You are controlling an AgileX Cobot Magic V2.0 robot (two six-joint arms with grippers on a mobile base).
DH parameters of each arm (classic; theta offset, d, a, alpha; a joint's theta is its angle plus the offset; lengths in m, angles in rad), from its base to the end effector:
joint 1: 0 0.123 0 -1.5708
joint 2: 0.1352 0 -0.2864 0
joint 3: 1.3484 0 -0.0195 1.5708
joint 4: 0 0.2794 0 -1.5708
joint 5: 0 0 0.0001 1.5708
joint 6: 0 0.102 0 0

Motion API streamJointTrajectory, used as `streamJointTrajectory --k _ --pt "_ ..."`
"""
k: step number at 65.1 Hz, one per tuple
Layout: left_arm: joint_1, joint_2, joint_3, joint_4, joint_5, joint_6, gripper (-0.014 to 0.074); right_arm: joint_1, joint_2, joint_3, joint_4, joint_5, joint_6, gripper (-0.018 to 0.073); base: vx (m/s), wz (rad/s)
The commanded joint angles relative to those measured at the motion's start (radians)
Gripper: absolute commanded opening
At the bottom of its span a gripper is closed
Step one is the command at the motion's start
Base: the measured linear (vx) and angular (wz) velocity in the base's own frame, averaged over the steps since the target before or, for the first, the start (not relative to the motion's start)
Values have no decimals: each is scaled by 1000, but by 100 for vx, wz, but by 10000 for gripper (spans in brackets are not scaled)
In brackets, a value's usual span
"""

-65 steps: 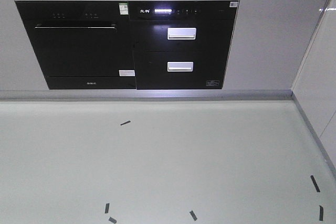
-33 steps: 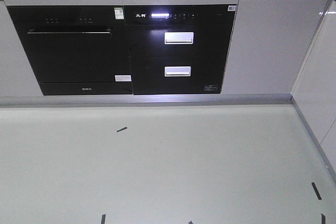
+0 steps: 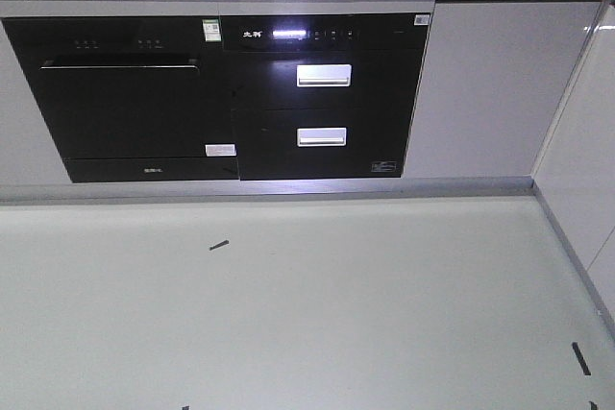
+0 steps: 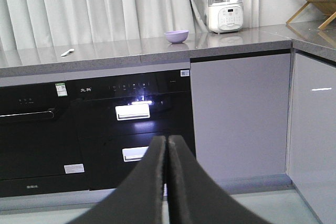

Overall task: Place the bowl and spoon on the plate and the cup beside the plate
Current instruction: 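Keep driving forward toward the countertop with the spoon and bowl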

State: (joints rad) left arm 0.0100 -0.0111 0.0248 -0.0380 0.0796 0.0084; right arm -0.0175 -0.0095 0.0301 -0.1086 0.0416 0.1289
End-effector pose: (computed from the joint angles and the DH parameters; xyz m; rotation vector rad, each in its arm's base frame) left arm 0.0950 0.0006 0.1977 -0.0288 1.5766 -0.0177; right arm 0.0953 -0.0021 0.1994 0.0329 1.5452 -0.0012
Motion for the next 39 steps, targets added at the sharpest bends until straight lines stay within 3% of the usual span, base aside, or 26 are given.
streamJointTrajectory --k 1,39 --pt "2 -17 31 -1 -68 -8 -6 -6 -14 13 -10 -73 -6 -2 5 -1" --pt "2 -17 31 -1 -68 -8 -6 -6 -14 13 -10 -73 -6 -2 5 0"
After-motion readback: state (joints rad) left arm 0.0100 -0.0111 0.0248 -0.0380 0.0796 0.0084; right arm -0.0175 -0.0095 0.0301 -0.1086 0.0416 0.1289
